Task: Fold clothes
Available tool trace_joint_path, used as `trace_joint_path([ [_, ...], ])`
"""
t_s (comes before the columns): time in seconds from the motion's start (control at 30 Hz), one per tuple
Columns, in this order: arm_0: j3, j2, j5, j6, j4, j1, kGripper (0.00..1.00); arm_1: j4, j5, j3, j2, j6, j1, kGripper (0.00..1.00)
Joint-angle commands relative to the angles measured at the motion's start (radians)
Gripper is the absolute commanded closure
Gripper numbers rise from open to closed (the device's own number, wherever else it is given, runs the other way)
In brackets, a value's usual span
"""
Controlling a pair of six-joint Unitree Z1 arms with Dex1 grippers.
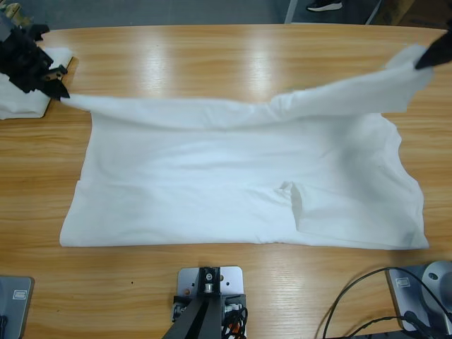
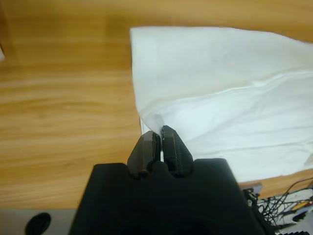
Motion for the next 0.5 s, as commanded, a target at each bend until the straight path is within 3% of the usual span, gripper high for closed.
trace_joint_path([
  [0.03,0.202,-0.075,-0.078,0.013,-0.062,-0.016,1.0,0.014,-0.029,0.159,-0.05,0.0,0.009,1.0],
  [0.2,0.282,-0.07,-0.1,0.012,-0.114,-0.035,1.0,-0.012,-0.038,0.268,-0.043,-0.022,0.009,1.0],
  [0.5,0.31,-0.08,-0.105,-0.003,-0.119,-0.061,1.0,-0.017,-0.054,0.295,-0.04,-0.042,-0.005,1.0],
])
